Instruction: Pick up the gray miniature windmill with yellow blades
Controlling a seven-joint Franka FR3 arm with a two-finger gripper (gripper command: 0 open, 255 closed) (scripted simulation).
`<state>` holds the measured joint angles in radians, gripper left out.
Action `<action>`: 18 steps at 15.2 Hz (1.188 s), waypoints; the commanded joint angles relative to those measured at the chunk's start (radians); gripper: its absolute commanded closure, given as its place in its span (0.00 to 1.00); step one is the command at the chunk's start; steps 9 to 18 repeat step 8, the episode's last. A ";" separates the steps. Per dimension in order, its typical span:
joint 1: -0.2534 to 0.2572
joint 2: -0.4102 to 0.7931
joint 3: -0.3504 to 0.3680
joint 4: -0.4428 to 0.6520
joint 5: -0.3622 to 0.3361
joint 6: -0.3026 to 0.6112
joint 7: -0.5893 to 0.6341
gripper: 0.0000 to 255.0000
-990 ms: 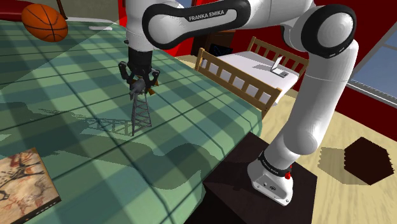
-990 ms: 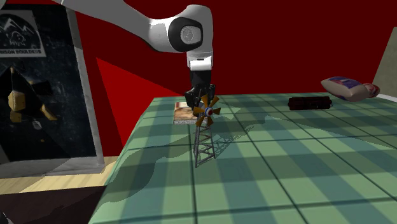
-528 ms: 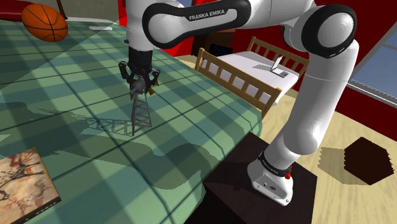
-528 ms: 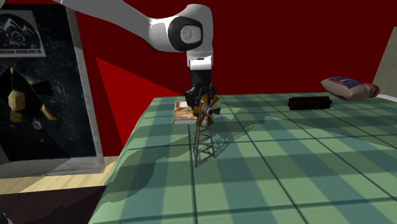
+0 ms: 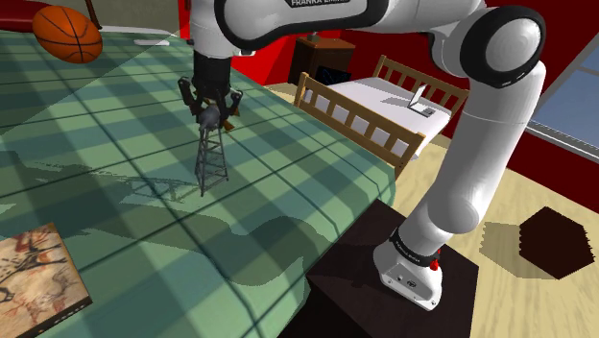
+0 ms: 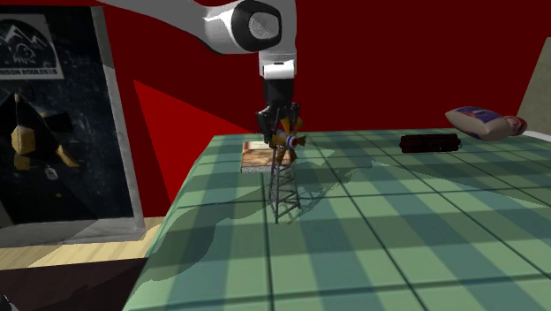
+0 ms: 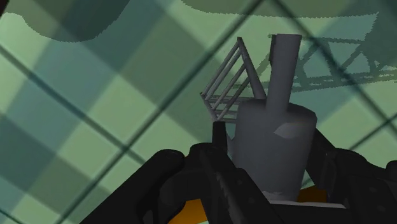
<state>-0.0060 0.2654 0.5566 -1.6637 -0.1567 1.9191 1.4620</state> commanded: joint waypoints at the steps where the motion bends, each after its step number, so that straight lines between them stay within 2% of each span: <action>1: 0.001 -0.005 0.002 0.025 0.004 -0.029 -0.002 1.00; 6: 0.004 -0.010 0.005 0.086 0.009 -0.094 -0.006 1.00; 18: 0.004 -0.010 0.005 0.088 0.009 -0.096 -0.006 1.00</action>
